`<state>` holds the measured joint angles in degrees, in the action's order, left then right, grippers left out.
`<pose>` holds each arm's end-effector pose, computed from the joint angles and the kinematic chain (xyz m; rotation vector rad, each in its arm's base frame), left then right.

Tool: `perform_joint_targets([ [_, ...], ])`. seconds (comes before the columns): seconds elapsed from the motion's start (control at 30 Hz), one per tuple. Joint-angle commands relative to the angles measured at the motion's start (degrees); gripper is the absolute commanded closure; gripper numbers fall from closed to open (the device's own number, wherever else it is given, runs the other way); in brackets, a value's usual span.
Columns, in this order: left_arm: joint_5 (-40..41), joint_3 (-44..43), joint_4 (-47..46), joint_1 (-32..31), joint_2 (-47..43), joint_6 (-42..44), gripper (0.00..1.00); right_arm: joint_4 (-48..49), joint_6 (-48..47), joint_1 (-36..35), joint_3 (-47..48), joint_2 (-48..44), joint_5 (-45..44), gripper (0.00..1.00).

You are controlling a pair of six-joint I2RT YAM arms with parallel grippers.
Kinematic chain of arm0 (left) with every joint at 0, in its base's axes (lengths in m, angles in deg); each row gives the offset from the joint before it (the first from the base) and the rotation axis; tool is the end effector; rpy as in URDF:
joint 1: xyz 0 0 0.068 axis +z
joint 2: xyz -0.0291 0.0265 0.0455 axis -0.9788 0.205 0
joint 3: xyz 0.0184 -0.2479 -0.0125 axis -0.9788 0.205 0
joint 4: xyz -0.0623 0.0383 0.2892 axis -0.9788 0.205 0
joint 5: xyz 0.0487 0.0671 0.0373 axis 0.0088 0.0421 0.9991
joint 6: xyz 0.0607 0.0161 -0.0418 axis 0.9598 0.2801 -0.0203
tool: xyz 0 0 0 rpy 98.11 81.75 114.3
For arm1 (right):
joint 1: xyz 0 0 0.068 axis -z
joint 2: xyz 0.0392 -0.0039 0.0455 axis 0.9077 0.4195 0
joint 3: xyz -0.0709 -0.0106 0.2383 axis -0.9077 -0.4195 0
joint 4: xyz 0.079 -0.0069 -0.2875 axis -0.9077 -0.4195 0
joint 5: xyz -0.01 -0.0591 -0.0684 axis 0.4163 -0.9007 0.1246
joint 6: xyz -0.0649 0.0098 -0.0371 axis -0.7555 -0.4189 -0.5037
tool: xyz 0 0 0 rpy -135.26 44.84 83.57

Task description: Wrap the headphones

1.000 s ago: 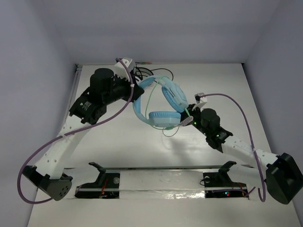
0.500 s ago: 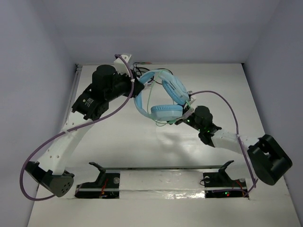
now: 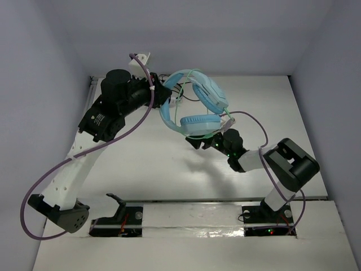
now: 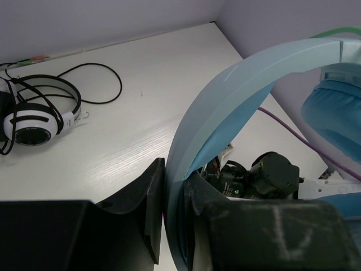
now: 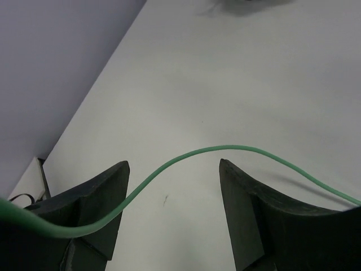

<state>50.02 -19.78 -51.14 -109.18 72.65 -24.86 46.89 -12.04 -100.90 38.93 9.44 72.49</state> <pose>0.2660 -0.1751 0.4826 0.4044 1.6516 -0.7706 0.2760 0.2161 0.1058 -0.2037 1.7951 1.0892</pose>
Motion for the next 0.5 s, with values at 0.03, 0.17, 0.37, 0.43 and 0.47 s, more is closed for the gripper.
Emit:
perform_joint_targets([
  [0.03, -1.3, -4.4, -4.8, 0.2, 0.0, -4.1, 1.0, 11.3, -1.5, 0.2, 1.2, 1.6, -5.1, 0.3],
  [0.17, -1.4, -5.1, -4.0, 0.2, 0.1, -4.7, 1.0, 11.7, -3.3, 0.2, 2.5, 2.9, -7.8, 0.29],
  [0.37, -2.1, -5.5, -4.1, 0.2, 0.3, -5.2, 1.0, 13.3, -3.9, 0.2, 6.3, 6.9, -6.0, 0.28],
  [0.43, -2.1, -5.7, -4.1, 0.2, 0.4, -5.5, 1.0, 14.2, -3.3, 0.2, 7.0, 7.9, -5.3, 0.31],
  [0.47, -1.9, -6.0, -3.8, 0.2, 0.7, -5.5, 1.0, 14.6, -3.3, 0.2, 7.4, 8.2, -5.1, 0.37],
])
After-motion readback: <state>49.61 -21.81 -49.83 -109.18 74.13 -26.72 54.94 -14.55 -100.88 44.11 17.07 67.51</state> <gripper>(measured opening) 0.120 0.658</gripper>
